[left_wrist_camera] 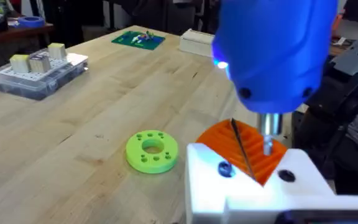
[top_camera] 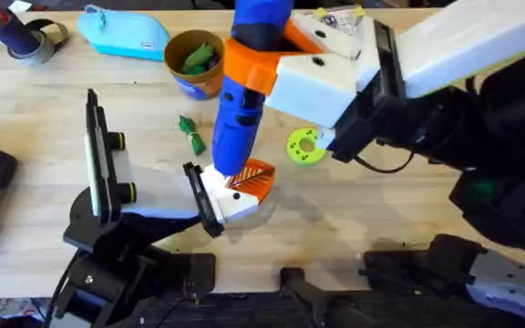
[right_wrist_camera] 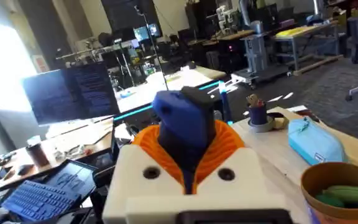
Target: Pick up the gripper from the table and insert it into the empty holder that is missing its gripper. Then pick up a screw, insert it into the mounting hole, and use the screwdriver to tighten it. Finally, clean up the table by picking up the vegetable and placing it into the bucket.
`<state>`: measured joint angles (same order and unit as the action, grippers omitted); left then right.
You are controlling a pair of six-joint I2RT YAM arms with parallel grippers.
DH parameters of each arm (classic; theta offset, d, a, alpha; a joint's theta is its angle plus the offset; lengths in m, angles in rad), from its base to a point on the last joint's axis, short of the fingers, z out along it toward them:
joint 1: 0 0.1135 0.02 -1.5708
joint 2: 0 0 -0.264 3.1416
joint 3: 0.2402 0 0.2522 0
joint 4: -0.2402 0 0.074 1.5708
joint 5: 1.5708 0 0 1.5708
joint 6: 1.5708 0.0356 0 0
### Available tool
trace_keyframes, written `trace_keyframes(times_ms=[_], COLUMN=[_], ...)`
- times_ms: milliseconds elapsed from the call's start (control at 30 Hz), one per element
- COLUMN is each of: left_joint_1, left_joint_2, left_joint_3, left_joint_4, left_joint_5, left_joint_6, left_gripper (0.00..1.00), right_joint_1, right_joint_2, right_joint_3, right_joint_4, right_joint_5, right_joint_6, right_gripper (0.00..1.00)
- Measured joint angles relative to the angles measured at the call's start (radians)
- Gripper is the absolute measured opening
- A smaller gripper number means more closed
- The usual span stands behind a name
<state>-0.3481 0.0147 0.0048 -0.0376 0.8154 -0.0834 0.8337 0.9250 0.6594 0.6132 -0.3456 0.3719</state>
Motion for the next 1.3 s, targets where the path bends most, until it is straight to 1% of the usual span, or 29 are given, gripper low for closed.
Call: trace_keyframes(times_ms=[500, 733, 1300], left_joint_1=[0.000, 0.000, 0.000], left_joint_2=[0.000, 0.000, 0.000], left_joint_3=[0.000, 0.000, 0.000], left_joint_4=[0.000, 0.000, -0.003], left_joint_5=[0.000, 0.000, 0.000], left_joint_6=[0.000, 0.000, 0.000], left_gripper=[0.009, 0.009, 0.009], right_joint_1=[0.000, 0.000, 0.000], right_joint_2=[0.026, 0.054, 0.054], right_joint_3=[0.000, 0.000, 0.000], right_joint_4=[0.008, 0.015, 0.014], right_joint_5=[0.000, -0.002, -0.015], right_joint_6=[-0.078, -0.085, -0.088], right_gripper=[0.042, 0.042, 0.043])
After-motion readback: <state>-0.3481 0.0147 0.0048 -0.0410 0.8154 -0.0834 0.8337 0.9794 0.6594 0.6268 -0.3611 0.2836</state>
